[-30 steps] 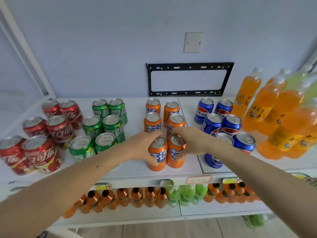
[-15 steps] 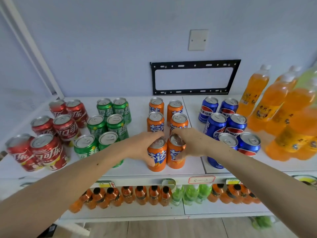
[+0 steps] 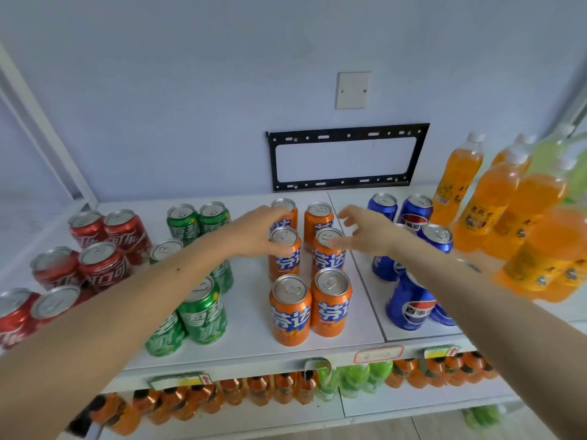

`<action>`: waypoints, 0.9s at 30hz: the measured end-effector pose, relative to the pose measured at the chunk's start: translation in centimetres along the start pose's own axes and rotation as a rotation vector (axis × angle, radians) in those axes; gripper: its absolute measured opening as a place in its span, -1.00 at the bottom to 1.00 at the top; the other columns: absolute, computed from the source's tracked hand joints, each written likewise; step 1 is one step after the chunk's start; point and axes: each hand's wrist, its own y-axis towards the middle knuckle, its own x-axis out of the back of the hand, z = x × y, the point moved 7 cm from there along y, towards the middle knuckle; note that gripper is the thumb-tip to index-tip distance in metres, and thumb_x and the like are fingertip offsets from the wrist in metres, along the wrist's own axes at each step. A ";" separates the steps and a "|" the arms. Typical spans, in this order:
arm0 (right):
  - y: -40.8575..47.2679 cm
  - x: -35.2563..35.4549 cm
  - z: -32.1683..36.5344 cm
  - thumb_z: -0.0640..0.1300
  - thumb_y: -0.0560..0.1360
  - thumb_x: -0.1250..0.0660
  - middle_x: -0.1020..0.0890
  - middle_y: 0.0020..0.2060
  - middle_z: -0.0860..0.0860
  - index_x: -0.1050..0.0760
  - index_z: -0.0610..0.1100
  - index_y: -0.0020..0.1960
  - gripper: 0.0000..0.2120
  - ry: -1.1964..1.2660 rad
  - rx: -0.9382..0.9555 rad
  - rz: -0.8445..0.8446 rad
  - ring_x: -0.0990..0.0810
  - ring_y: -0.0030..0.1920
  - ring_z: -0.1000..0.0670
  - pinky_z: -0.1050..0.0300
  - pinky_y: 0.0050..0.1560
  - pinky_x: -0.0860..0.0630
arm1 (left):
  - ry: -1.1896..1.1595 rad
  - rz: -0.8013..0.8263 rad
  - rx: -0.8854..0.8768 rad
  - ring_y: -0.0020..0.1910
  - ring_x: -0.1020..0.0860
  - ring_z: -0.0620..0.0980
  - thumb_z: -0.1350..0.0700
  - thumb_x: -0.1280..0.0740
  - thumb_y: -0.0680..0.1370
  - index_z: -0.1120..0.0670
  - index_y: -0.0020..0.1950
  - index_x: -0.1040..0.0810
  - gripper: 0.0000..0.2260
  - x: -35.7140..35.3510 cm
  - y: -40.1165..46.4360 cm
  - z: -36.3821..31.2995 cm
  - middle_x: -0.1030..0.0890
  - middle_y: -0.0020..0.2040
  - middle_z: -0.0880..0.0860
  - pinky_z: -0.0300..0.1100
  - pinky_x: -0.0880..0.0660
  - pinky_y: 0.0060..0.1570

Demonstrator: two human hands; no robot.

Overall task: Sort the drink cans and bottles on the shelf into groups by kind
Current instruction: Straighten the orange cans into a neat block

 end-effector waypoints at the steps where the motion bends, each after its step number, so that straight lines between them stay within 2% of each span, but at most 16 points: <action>1: 0.6 -0.8 0.2 0.07 0.45 -0.45 -0.48 0.33 -0.05 -0.28 -0.06 0.45 -0.34 -0.017 0.004 0.021 -0.51 0.25 -0.06 0.08 0.15 -0.46 | 0.005 0.016 0.013 0.35 -0.41 0.03 -0.04 -0.47 0.45 0.02 0.49 -0.27 -0.33 -0.9 0.8 0.3 -0.42 0.38 0.06 -0.20 -0.36 0.20; 4: 2.0 -3.0 0.1 0.00 0.45 -0.46 -0.51 0.31 -0.05 -0.29 -0.07 0.42 -0.38 -0.043 0.029 0.126 -0.53 0.24 -0.09 0.06 0.14 -0.52 | 0.019 0.044 0.071 0.29 -0.46 0.06 -0.04 -0.51 0.41 0.01 0.44 -0.30 -0.33 -2.9 2.2 1.4 -0.45 0.37 0.07 -0.05 -0.44 0.25; 6: 2.6 -3.6 0.0 -0.02 0.42 -0.49 -0.53 0.27 -0.05 -0.31 -0.07 0.40 -0.37 -0.034 0.044 0.159 -0.55 0.20 -0.09 0.03 0.10 -0.59 | 0.023 0.042 0.093 0.26 -0.49 0.06 0.01 -0.52 0.40 -0.01 0.42 -0.31 -0.34 -3.3 2.5 2.0 -0.47 0.36 0.07 -0.02 -0.46 0.23; 10: 3.5 -3.7 0.1 -0.03 0.42 -0.49 -0.54 0.28 -0.04 -0.35 -0.06 0.39 -0.39 -0.061 0.108 0.204 -0.54 0.23 -0.07 -0.05 0.22 -0.53 | -0.002 0.067 0.065 0.22 -0.52 0.02 0.07 -0.54 0.39 -0.02 0.38 -0.37 -0.39 -3.1 2.3 2.0 -0.51 0.32 0.02 -0.06 -0.48 0.20; 16: 3.7 -4.6 1.2 0.01 0.44 -0.47 -0.53 0.24 -0.02 -0.35 -0.05 0.35 -0.45 -0.114 0.206 0.266 -0.51 0.20 -0.04 0.09 0.16 -0.47 | 0.014 0.109 0.015 0.18 -0.53 -0.04 0.01 -0.57 0.34 -0.07 0.30 -0.42 -0.41 -3.4 1.6 2.0 -0.55 0.25 -0.04 -0.02 -0.50 0.19; 24: 3.7 -4.7 1.6 0.00 0.46 -0.45 -0.52 0.27 -0.03 -0.32 -0.05 0.37 -0.45 -0.117 0.232 0.296 -0.51 0.23 -0.04 0.06 0.22 -0.47 | 0.004 0.121 0.020 0.22 -0.52 -0.04 0.04 -0.56 0.36 -0.06 0.34 -0.39 -0.39 -3.4 1.7 2.0 -0.53 0.28 -0.04 -0.06 -0.50 0.20; 27: 3.3 -4.1 1.7 0.06 0.46 -0.44 -0.50 0.30 -0.03 -0.28 -0.04 0.41 -0.39 -0.131 0.243 0.323 -0.49 0.27 -0.05 0.05 0.24 -0.46 | 0.016 0.136 0.005 0.26 -0.48 -0.07 0.03 -0.56 0.35 -0.08 0.38 -0.37 -0.35 -3.0 1.6 1.9 -0.50 0.32 -0.07 -0.08 -0.47 0.24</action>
